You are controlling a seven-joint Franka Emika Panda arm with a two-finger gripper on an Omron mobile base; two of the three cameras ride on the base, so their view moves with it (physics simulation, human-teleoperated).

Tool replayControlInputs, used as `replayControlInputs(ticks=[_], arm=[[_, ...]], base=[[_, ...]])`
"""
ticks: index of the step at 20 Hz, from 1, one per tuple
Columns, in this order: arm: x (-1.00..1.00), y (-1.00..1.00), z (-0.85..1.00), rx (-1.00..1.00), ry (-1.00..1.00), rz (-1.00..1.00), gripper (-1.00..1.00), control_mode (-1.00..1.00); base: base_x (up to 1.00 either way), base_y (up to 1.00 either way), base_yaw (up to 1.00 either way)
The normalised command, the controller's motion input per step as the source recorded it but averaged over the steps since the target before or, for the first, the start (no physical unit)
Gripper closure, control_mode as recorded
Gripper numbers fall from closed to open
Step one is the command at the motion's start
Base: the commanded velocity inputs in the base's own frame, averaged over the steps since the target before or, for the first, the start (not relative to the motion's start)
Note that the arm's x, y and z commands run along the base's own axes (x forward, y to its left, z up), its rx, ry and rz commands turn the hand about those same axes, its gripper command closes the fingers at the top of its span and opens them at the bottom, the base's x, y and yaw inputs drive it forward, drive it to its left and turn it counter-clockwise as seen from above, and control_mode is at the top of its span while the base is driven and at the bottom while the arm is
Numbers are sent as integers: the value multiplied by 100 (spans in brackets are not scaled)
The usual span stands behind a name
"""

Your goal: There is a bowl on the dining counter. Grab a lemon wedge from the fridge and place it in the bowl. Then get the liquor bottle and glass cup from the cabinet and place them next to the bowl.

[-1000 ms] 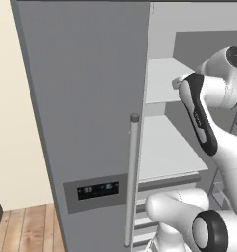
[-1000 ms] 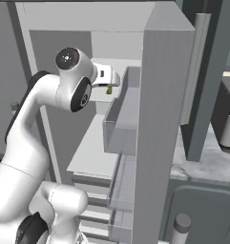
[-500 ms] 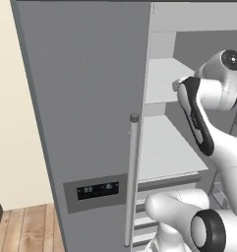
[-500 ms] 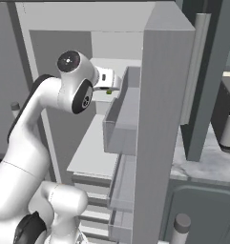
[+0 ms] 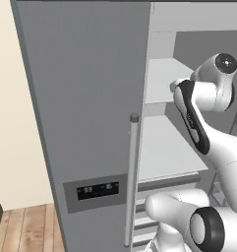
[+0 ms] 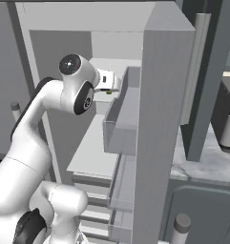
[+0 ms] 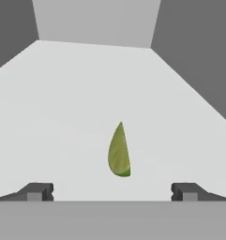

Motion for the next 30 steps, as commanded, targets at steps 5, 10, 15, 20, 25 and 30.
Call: replayControlInputs(ticks=[5, 10, 15, 20, 25, 30], arm=[[29, 0, 0, 0, 1, 0, -100, -100], [17, -2, -8, 0, 3, 0, -100, -100], [21, -3, -10, 1, 4, 0, -100, -100], [31, -2, -7, 0, 3, 0, -100, -100], [22, -4, -11, 1, 2, 0, -100, -100], [19, -7, -17, 0, 0, 0, -100, -100]], base=[[0, 0, 0], [0, 0, 0], [0, 0, 0], [0, 0, 0], [0, 0, 0], [0, 0, 0]])
